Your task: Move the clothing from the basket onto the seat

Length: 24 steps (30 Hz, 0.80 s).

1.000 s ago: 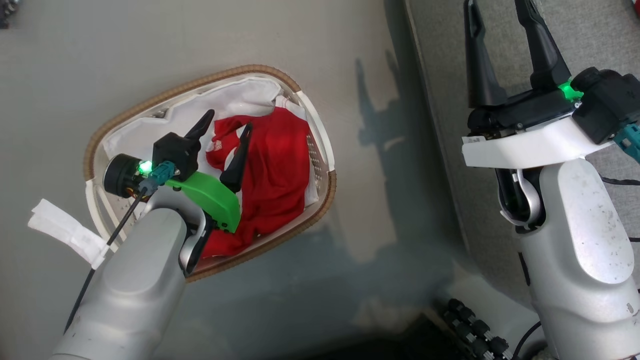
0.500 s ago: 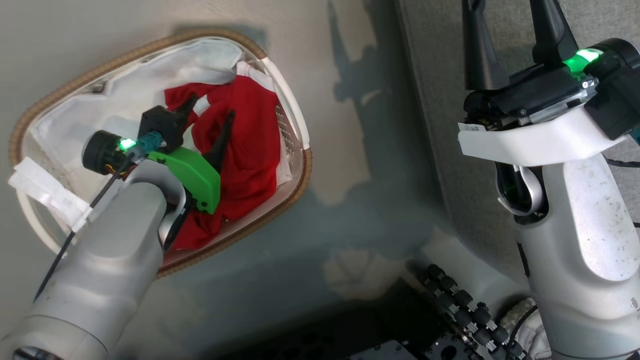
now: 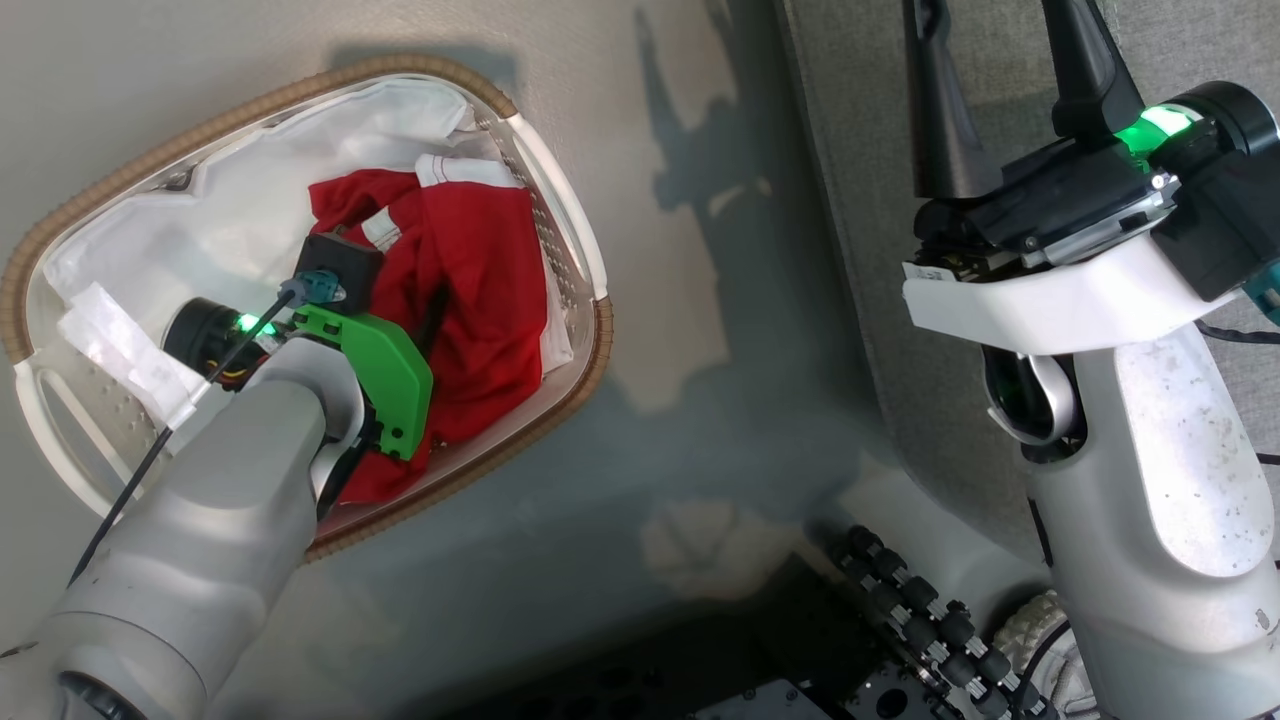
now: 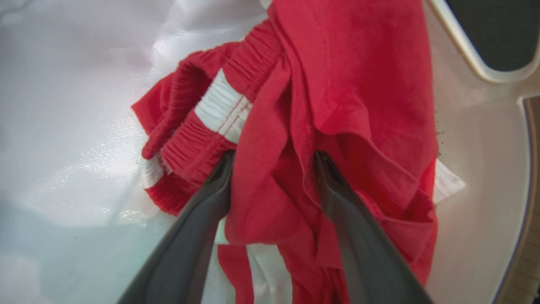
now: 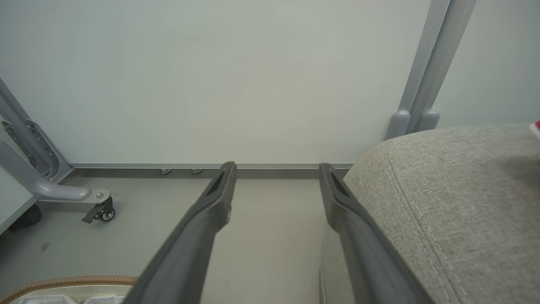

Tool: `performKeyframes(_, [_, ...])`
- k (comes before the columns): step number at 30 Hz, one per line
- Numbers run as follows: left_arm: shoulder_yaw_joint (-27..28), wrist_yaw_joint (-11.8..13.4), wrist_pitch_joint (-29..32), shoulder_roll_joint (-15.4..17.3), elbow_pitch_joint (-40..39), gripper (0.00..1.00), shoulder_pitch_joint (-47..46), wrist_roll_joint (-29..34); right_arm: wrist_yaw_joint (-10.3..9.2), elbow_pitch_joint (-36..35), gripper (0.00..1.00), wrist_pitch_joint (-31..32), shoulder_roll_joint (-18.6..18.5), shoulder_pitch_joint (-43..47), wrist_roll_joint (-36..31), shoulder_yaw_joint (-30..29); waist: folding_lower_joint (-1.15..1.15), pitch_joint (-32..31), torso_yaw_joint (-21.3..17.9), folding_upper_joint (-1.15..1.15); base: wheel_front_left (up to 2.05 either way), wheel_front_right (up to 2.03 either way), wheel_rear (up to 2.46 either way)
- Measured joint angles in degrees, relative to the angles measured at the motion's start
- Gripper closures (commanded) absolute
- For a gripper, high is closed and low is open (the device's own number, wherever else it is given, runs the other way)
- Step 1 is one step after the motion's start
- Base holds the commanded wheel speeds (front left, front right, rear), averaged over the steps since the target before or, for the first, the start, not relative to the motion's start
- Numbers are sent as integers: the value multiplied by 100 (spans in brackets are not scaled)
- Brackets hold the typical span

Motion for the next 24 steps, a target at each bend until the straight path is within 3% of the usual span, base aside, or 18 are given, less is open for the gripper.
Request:
performKeyframes(8, [-316,0,-415,53,-4,100,21,-499,0,218,0,0,-1,19,3,75,0,-203,-31,0,0,0,0])
performKeyframes(15, [-350,0,-672,-100,-47,100,350,-872,0,603,0,0,1,164,-19,14,0,-682,48,0,0,0,0])
performKeyframes(20, [-136,0,-710,-145,-263,100,628,-940,0,937,0,0,4,369,-135,19,0,-1141,160,0,0,0,0])
performKeyframes(24, [263,0,-716,-155,-589,100,886,-624,0,1152,0,0,2,610,-122,-13,0,-1527,259,0,0,0,0])
